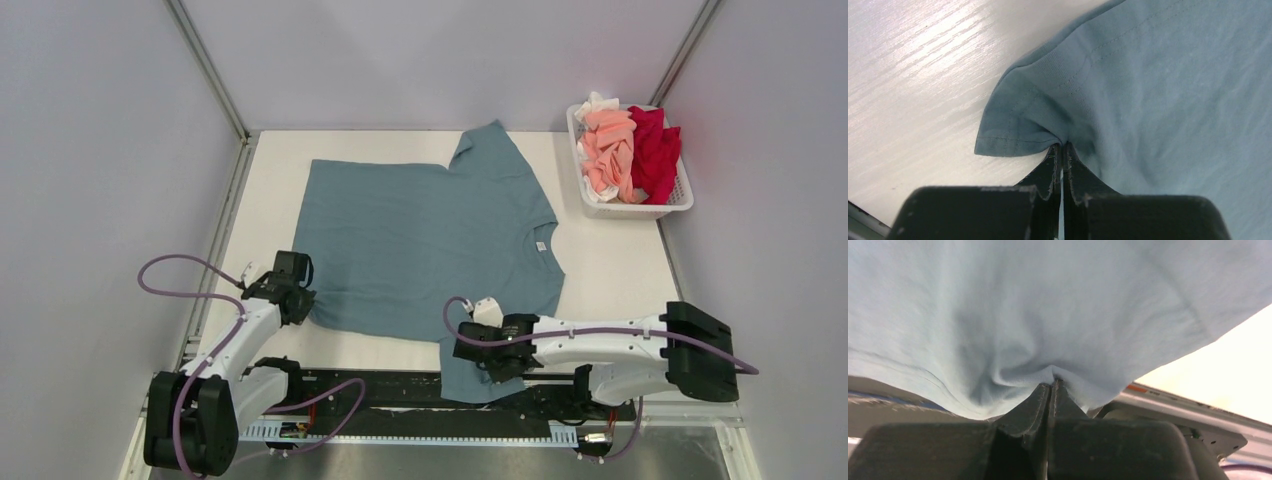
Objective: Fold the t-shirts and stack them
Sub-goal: Grab the side of the flattened tshirt closest away from the robot with both arms, then fold the flattened tshirt in 1/3 of the way
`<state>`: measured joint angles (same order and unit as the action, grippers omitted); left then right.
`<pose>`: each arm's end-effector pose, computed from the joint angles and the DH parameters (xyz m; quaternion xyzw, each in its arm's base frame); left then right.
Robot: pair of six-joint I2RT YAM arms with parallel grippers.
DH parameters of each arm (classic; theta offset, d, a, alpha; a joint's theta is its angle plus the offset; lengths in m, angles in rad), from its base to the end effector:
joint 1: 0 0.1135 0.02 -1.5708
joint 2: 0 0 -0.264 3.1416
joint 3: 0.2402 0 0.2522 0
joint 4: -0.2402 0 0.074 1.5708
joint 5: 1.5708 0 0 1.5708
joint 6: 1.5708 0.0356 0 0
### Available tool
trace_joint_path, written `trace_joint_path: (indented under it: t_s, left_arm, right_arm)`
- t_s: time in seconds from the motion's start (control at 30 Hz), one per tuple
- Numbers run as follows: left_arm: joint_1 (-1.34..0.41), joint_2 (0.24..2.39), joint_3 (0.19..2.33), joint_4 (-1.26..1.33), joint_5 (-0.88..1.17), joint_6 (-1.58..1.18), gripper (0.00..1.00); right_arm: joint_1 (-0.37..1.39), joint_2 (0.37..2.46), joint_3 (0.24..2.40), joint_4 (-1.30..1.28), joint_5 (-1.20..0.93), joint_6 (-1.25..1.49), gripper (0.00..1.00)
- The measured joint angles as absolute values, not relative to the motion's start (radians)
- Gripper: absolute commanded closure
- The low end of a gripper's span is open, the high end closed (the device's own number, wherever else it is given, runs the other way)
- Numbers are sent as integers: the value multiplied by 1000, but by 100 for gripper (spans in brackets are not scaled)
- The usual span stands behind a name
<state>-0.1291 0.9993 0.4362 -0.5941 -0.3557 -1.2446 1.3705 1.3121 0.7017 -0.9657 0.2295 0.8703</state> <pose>0.1598 -0.0082 0.1572 -0.5406 0.7981 0.0057 0.2661 0.0451 0.1817 0.1688 -0.2462 0.9624 -0.0522 0.1019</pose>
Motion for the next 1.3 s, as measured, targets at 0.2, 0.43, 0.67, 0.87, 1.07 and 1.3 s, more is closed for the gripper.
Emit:
trace_joint_path:
  t_s: [0.2,0.43,0.67,0.87,1.07,1.3]
  left_arm:
    - [-129,991,437,-609,-340,-1228,100]
    - [-129,999,476,-633,-335,-1212,100]
    - [-129,1036,559,-639,-337,-1194,100]
    - [-129,1107,641,-640,-343,-1177,100]
    - [-121,1195,738,-640,-345,-1153,100]
    - [-85,1311,831,-639,-342,-1134,100]
  right_arm:
    - [1258,1243,766,-960,371,828,100]
    - [1087,1195,828,-915,467,706,100]
    - [938,1190,877,-817,481,580,100]
    - [821,1229,939,-736,477,497,100]
    - [731,1291,992,-688,457,443,100]
    - [646,1346,1026,-640,424,406,100]
